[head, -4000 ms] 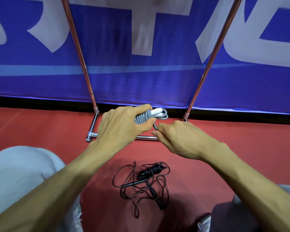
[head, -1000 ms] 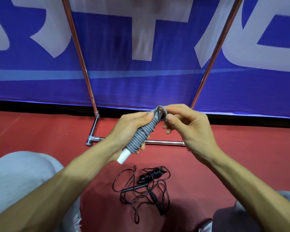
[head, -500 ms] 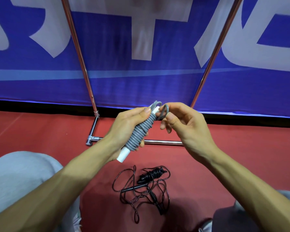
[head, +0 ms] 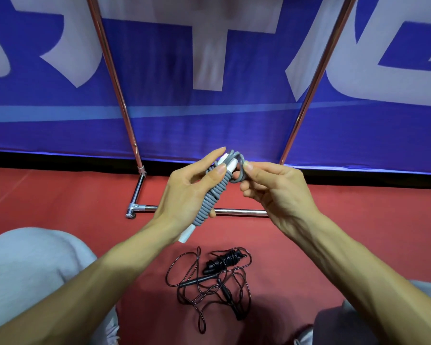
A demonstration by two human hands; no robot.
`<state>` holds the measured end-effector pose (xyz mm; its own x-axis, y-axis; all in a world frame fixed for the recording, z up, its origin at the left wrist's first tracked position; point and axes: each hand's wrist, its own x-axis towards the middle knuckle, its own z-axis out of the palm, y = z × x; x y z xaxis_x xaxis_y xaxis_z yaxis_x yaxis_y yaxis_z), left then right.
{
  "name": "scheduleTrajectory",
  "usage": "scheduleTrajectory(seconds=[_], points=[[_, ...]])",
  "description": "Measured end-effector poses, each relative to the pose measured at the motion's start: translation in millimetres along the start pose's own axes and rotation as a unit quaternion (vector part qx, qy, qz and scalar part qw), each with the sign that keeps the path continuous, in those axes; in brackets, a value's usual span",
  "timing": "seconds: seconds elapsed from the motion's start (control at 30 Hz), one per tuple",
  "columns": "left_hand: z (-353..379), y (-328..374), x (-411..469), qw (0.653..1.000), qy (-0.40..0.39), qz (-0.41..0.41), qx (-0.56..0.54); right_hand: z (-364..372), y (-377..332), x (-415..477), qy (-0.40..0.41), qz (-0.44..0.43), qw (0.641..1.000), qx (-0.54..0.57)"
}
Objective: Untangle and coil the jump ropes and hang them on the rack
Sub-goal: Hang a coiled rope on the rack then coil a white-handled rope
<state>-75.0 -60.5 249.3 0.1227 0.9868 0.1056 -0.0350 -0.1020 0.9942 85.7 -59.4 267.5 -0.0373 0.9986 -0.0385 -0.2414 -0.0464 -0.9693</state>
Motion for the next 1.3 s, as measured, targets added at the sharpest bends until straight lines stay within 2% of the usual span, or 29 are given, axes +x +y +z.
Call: scheduleTrajectory(seconds=[0.2, 0.37, 0.5, 0.6, 0.77, 0.9, 0.97, 1.07, 1.13, 1.2, 1.3], points=[[2.9, -2.9, -4.4, 0.998, -0.011, 0.041, 0.047, -2.4, -9.0, -6.1, 0.028, -0.076, 0.989, -0.125], [4.3, -17.8, -0.6, 0.983, -0.016, 0.116, 0.139, -5.3, -8.2, -7.6, 0.071, -0.137, 0.945, -0.289], [3.9, -21.7, 0.9, 0.965, -0.031, 0.154, 0.211, -4.5, -5.8, -11.5, 0.101, -0.19, 0.903, -0.373], [4.7, -18.1, -0.8, 0.966, -0.051, 0.144, 0.209, -4.5, -4.4, -11.2, 0.117, -0.229, 0.894, -0.368], [0.4, -17.0, -2.2, 0.961, -0.056, 0.15, 0.224, -1.5, -4.5, -9.6, 0.123, -0.219, 0.924, -0.289], [-1.9, -15.1, -1.1, 0.965, -0.039, 0.125, 0.226, 0.4, -1.3, -7.0, 0.122, -0.228, 0.931, -0.258], [-2.9, -13.7, -1.5, 0.969, -0.036, 0.116, 0.217, -2.3, -0.8, -5.1, 0.096, -0.245, 0.926, -0.269], [-6.1, -9.2, -2.5, 0.969, -0.049, 0.11, 0.215, -9.2, 2.4, -0.1, 0.045, -0.332, 0.871, -0.361], [-9.5, -7.5, -2.3, 0.964, -0.069, 0.104, 0.235, -12.5, 7.9, 3.9, 0.032, -0.391, 0.82, -0.417], [-11.3, -5.3, -2.9, 0.965, -0.089, 0.082, 0.231, -12.8, 12.5, 5.9, 0.034, -0.421, 0.786, -0.452], [-6.9, -1.4, -4.6, 0.987, -0.111, 0.014, 0.118, -14.4, 14.3, 9.6, 0.047, -0.446, 0.76, -0.47]])
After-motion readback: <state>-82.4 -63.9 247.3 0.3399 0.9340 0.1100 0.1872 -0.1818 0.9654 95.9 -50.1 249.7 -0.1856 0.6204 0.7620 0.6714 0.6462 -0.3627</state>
